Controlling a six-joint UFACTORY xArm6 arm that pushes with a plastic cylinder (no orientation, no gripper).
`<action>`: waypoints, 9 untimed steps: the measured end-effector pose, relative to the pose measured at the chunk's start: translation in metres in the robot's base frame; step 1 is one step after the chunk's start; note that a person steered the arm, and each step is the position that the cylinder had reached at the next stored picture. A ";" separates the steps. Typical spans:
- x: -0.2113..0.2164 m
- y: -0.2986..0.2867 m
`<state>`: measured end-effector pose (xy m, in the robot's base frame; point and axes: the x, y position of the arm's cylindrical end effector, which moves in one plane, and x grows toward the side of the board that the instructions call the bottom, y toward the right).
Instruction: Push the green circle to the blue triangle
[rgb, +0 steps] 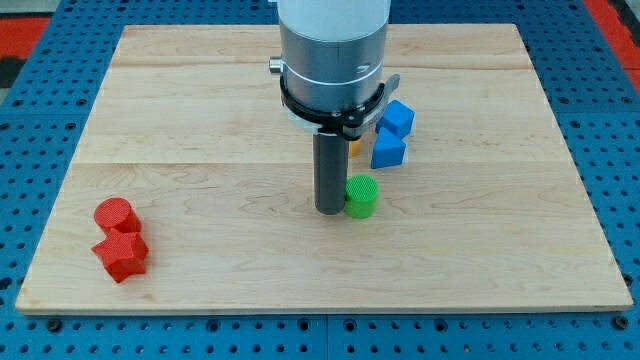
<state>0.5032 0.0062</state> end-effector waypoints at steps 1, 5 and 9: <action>-0.006 0.022; 0.042 0.015; 0.010 0.132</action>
<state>0.5136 0.1379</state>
